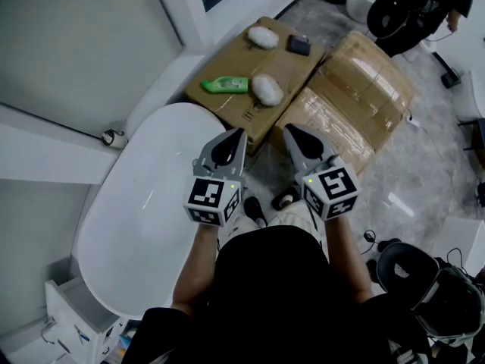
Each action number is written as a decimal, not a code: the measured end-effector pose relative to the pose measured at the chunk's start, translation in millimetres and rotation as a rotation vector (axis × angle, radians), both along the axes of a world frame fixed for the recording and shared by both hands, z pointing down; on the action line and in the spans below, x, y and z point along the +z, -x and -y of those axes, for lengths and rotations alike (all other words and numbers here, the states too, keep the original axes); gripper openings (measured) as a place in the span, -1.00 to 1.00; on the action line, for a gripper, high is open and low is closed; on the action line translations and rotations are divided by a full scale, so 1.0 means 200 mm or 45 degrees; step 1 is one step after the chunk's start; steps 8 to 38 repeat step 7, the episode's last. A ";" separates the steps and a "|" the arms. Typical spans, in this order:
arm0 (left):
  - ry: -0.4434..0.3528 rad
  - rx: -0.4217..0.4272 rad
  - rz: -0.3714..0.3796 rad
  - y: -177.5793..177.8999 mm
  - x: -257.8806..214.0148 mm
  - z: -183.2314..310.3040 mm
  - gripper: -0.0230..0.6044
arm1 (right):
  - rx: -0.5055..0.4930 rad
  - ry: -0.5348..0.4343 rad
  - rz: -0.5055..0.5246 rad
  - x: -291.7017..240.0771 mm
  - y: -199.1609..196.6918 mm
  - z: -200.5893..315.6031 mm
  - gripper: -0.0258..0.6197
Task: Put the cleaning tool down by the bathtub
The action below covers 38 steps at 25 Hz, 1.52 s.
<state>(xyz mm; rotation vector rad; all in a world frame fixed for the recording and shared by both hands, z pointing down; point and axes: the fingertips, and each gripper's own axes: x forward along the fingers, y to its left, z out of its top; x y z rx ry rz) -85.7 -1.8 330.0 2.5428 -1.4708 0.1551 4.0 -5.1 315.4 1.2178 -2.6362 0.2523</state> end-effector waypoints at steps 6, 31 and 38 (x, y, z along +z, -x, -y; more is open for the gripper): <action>0.000 0.005 -0.002 -0.01 0.02 0.00 -0.93 | 0.003 0.000 0.001 0.02 -0.01 0.00 -0.90; -0.001 0.005 -0.002 -0.01 0.02 0.00 -0.93 | 0.002 0.001 0.001 0.02 -0.01 0.00 -0.90; -0.001 0.005 -0.002 -0.01 0.02 0.00 -0.93 | 0.002 0.001 0.001 0.02 -0.01 0.00 -0.90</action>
